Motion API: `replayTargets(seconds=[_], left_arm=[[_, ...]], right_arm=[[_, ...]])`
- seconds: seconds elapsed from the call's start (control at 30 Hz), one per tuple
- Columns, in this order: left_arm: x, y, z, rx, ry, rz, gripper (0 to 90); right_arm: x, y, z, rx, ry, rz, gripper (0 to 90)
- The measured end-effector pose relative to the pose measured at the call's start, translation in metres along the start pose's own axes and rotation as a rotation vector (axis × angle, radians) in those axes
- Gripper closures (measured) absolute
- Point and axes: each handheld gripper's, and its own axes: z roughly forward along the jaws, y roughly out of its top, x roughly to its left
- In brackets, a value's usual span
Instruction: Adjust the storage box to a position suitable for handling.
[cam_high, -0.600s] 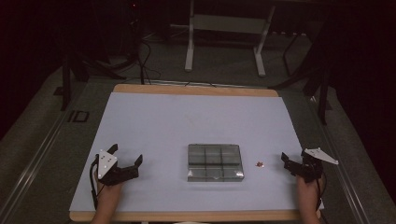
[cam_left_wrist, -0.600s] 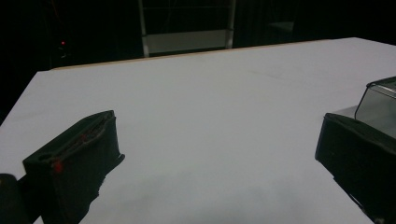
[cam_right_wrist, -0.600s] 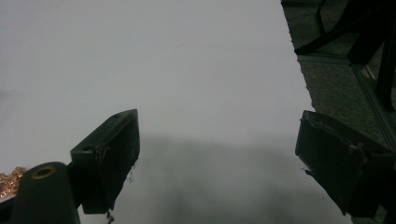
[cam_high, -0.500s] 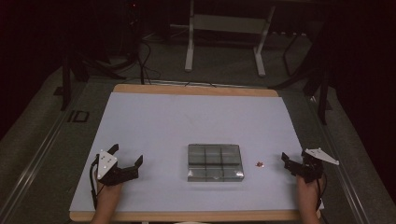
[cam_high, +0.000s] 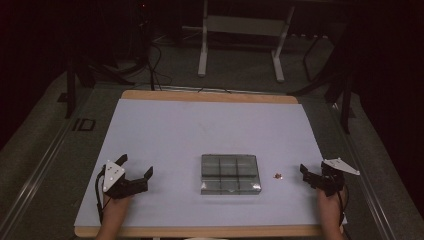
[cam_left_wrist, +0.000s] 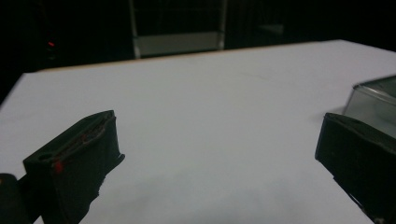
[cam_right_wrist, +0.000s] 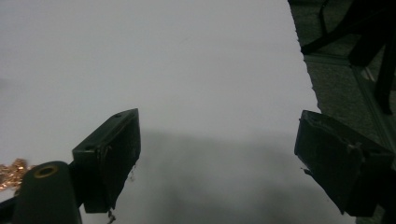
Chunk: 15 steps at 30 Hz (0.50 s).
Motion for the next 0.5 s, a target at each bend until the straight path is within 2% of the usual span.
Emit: replayTargets(seconds=[0.1, 0.17, 0.2, 0.23, 0.27, 0.3, 0.37, 0.4, 0.43, 0.5], left_arm=[[0.001, 0.002, 0.004, 0.048, -0.090, -0.051, 0.4], [-0.002, 0.003, 0.006, 0.076, -0.121, -0.050, 0.3], [-0.004, 0.004, 0.008, 0.094, -0.142, -0.044, 0.4], [-0.004, 0.004, 0.008, 0.094, -0.142, -0.044, 0.3], [-0.007, 0.006, 0.010, 0.105, -0.183, -0.024, 0.3], [-0.008, 0.007, 0.012, 0.106, -0.211, -0.016, 0.4], [-0.011, 0.010, 0.016, 0.122, -0.239, 0.001, 0.4], [-0.013, 0.012, 0.019, 0.128, -0.270, 0.007, 0.3], [-0.015, 0.013, 0.020, 0.131, -0.278, 0.010, 0.4], [-0.019, 0.017, 0.023, 0.140, -0.322, 0.025, 0.3]], right_arm=[[0.003, 0.001, 0.001, 0.017, 0.001, -0.028, 14.6], [0.006, 0.002, 0.003, 0.029, 0.037, -0.057, 14.6], [0.008, 0.003, 0.004, 0.036, 0.058, -0.083, 14.6], [0.008, 0.003, 0.004, 0.036, 0.058, -0.083, 14.6], [0.013, 0.005, 0.005, 0.054, 0.113, -0.124, 14.5], [0.015, 0.005, 0.005, 0.054, 0.128, -0.123, 14.5], [0.019, 0.008, 0.005, 0.052, 0.169, -0.131, 14.4], [0.020, 0.010, 0.005, 0.050, 0.185, -0.133, 14.2], [0.023, 0.012, 0.005, 0.048, 0.218, -0.139, 13.8], [0.026, 0.016, 0.005, 0.052, 0.260, -0.155, 13.7]])
